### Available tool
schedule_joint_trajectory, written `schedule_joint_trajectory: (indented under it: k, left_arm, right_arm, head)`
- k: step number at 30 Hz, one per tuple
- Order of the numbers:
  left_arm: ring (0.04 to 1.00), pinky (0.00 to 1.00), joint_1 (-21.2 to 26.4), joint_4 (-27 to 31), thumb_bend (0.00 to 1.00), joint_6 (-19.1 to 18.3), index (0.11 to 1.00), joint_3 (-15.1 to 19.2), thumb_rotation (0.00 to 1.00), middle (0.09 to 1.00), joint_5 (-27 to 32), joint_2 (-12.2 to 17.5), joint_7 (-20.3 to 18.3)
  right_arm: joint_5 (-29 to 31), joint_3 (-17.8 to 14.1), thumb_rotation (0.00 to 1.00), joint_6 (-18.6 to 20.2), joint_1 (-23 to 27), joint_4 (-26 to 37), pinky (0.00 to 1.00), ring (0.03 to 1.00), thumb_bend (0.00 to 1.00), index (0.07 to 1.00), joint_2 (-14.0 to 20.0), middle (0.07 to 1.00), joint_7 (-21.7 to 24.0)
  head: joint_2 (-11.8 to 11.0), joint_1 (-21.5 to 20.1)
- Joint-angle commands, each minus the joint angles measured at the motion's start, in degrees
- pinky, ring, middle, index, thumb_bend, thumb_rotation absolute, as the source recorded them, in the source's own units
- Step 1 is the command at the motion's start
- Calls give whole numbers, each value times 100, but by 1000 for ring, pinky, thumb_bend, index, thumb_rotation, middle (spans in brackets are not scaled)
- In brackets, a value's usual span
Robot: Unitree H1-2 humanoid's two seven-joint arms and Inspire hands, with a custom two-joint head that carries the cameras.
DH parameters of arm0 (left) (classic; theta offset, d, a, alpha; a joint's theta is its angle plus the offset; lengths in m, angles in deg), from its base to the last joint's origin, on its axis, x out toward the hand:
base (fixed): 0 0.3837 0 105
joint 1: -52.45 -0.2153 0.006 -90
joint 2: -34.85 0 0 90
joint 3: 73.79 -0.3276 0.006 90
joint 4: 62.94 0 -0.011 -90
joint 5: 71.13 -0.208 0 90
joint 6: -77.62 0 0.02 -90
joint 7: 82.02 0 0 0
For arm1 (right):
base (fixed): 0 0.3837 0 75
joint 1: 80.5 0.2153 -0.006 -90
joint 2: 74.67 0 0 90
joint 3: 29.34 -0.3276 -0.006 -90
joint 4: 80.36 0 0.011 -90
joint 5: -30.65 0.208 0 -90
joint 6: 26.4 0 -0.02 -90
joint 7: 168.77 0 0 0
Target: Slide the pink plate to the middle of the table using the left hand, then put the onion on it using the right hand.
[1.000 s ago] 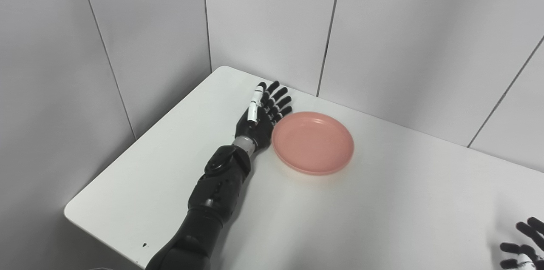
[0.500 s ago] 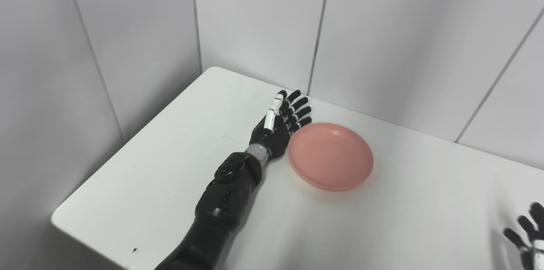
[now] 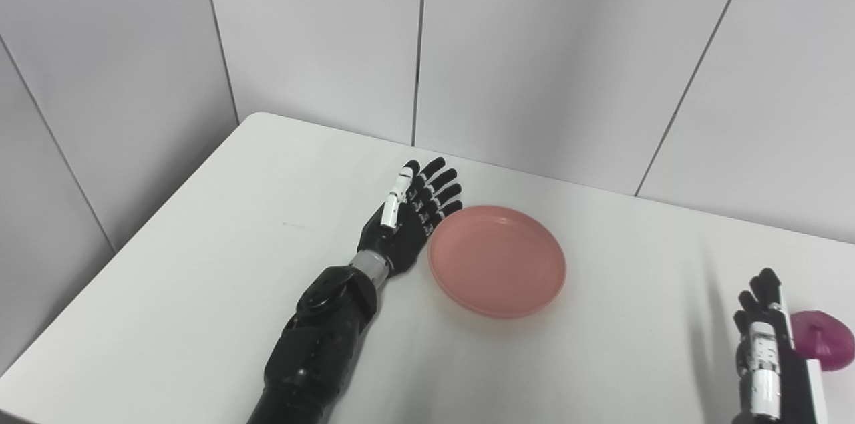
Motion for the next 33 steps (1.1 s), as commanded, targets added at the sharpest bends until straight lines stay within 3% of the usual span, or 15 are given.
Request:
schedule_joint_trajectory:
  k: [1, 6, 10, 16, 33]
  left_arm:
    - [944, 938, -278, -36, 368, -518, 934, -62, 1000, 941, -114, -88, 158]
    - [959, 959, -446, 377, 362, -724, 944, -153, 1000, 956, -144, -183, 194]
    - [961, 968, -547, 576, 371, -813, 945, -229, 1000, 960, -175, -248, 200]
    - [957, 962, -639, 734, 366, -960, 941, -221, 1000, 957, -126, -314, 300]
    - [951, 944, -879, 1006, 377, -1098, 937, -307, 1000, 954, -25, -235, 118]
  right_arm:
    - [-17, -7, 1000, -136, 75, 138, 1000, 1000, 0, 1000, -8, 1000, -28]
    - [-15, -12, 1000, -235, 42, 15, 1000, 986, 44, 1000, -68, 998, -57]
    - [-66, 36, 1000, -213, 37, -6, 1000, 980, 147, 987, -105, 983, -71]
    - [-294, 116, 1000, -85, 71, 35, 998, 976, 156, 987, -212, 981, -157]
    - [-828, 231, 1000, 154, 189, 29, 952, 943, 224, 958, -409, 959, -307]
  head:
    - [8, -18]
    - [165, -509]
    - [273, -779]
    - [467, -1364]
    - [711, -2093]
